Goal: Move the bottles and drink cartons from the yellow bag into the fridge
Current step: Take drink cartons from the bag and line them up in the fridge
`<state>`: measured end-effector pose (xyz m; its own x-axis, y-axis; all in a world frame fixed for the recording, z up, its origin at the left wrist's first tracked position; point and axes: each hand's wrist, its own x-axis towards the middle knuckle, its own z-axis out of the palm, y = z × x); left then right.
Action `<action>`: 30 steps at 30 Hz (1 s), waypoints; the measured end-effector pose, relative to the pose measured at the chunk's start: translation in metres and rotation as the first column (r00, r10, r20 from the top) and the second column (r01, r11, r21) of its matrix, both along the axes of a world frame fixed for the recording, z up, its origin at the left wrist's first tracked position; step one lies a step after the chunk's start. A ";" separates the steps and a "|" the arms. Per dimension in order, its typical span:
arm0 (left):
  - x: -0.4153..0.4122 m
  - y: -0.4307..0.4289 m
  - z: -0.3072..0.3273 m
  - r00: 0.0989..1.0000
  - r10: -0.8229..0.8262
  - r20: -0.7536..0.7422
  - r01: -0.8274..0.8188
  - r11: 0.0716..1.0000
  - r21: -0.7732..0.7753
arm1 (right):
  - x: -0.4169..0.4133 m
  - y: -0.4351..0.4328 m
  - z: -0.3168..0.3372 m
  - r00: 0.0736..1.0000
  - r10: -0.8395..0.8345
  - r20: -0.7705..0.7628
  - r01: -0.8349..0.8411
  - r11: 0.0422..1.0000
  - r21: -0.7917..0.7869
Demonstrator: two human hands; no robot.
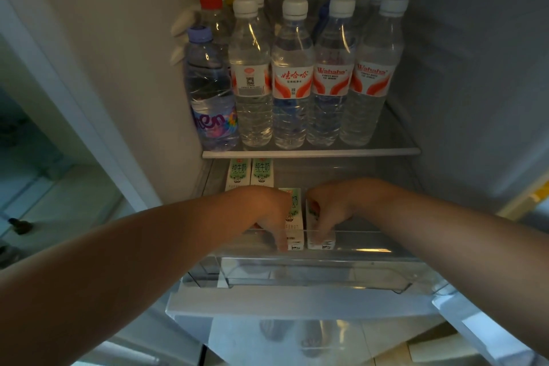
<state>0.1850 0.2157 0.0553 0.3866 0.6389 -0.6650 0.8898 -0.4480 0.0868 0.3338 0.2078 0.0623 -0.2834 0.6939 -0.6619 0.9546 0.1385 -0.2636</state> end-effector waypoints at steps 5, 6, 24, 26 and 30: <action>0.002 -0.003 0.001 0.999 -0.022 0.024 0.021 0.999 0.027 | -0.005 0.000 -0.002 0.973 0.127 0.195 -0.150 0.983 0.108; 0.001 -0.003 0.001 0.999 -0.018 0.035 0.017 0.999 0.037 | -0.005 0.000 -0.003 0.970 0.139 0.201 -0.165 0.980 0.115; -0.007 0.019 -0.013 0.957 0.198 0.214 -0.264 0.901 0.345 | 0.002 0.028 -0.045 0.946 -0.194 -0.259 0.298 0.837 0.459; -0.007 0.022 -0.015 0.941 0.260 0.216 -0.321 0.887 0.333 | 0.002 0.030 -0.046 0.914 -0.267 -0.304 0.382 0.817 0.432; -0.009 0.025 -0.019 0.920 0.309 0.239 -0.375 0.870 0.320 | 0.004 0.029 -0.045 0.877 -0.340 -0.340 0.460 0.802 0.382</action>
